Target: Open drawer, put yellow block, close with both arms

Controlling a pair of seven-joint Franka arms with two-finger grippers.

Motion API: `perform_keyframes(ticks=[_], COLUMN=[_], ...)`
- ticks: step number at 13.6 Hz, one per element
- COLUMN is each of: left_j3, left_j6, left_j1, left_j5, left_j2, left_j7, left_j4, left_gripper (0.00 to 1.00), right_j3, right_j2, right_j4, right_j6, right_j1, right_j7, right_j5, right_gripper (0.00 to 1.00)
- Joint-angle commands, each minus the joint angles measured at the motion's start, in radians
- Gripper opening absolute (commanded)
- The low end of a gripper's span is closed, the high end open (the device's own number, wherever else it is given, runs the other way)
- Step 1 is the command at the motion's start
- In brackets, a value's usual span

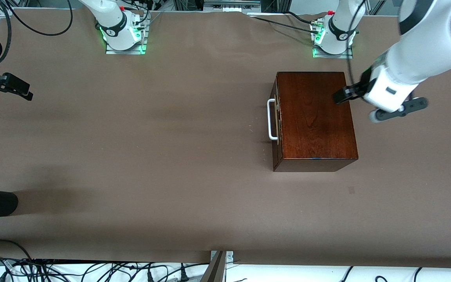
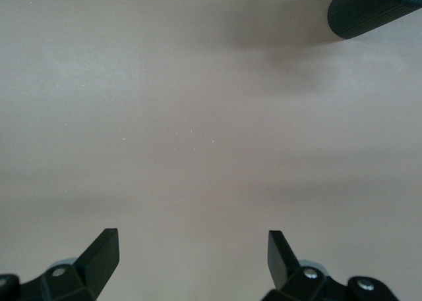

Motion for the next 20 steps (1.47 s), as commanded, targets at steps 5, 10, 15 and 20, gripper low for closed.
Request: perform_keyframes(ticks=[5,10,15,20], left_j3=[0.03,0.033,0.038,0.036], left_j6=[0.178,0.156,0.156,0.153], left_j1=[0.051,0.054,0.057,0.059], left_j5=[0.077,0.077,0.076,0.072], left_j2=[-0.157,-0.14,-0.14,-0.139], left_j7=[0.319,0.319,0.316,0.309], left_j4=[-0.203,-0.173,-0.163,-0.156], left_gripper=[1.0,1.0,1.0,1.0], right_j3=[0.003,0.004,0.004,0.004], right_j2=[0.009,0.009,0.01,0.01], right_j4=[0.025,0.025,0.023,0.025], right_j6=[-0.019,-0.018,-0.021,-0.016], right_j1=[-0.003,-0.002,-0.002,-0.002], right_j7=[-0.013,-0.009,0.001,0.003], right_j5=[0.006,0.006,0.006,0.006], right_gripper=[1.0,1.0,1.0,1.0])
